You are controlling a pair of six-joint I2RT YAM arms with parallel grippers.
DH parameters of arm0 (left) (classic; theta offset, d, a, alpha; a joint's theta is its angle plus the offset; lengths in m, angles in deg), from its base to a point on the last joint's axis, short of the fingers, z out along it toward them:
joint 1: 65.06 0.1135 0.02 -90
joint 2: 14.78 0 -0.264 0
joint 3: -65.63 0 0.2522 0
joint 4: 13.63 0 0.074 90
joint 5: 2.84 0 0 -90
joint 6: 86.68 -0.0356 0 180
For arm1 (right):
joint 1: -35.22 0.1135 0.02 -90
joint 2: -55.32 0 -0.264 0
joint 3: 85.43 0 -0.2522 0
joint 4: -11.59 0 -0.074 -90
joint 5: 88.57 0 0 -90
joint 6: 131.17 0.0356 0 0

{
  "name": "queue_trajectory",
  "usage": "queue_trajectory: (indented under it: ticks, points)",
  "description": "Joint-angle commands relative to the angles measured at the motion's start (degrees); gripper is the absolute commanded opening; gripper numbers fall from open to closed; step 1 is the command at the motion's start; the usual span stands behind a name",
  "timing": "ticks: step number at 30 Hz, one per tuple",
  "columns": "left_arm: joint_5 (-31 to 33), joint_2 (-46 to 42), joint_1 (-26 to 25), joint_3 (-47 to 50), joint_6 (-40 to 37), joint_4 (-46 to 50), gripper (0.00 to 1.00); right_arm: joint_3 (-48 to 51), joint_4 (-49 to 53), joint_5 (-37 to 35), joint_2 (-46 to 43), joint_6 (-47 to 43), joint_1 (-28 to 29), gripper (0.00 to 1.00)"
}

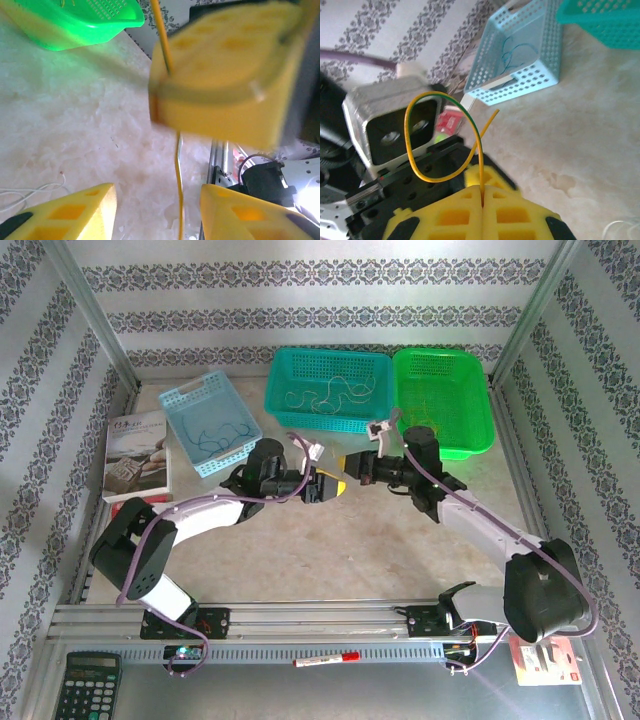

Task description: Untangle the cables

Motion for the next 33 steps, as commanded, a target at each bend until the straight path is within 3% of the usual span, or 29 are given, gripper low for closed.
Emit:
queue_trajectory:
  ticks: [1,6,9,15,19,33]
  points:
    - [2.5,-4.2,0.8,2.5,-0.7,-2.9,0.55,-0.9,-2.2,0.0,-2.1,-0.1,-2.8,0.0]
    - [4.4,-6.8,2.8,6.4,4.8,-9.9,0.67,-0.2,-2.3,2.1,-3.4,0.6,-5.5,0.0]
    - [6.7,-6.6,5.3,8.6,14.0,-19.9,0.73,0.4,-3.6,4.3,-4.1,1.2,-5.9,0.0]
    - [9.6,-0.6,9.0,7.4,35.7,-39.4,0.73,1.8,-7.1,7.4,-5.2,2.8,-5.1,0.0]
    - [9.9,3.8,8.7,3.9,44.1,-44.8,0.7,1.6,-7.6,7.2,-5.0,3.0,-4.0,0.0]
    - [11.6,6.3,4.8,1.1,46.6,-46.9,0.65,-0.5,-8.5,5.6,-2.2,3.3,-0.8,0.0]
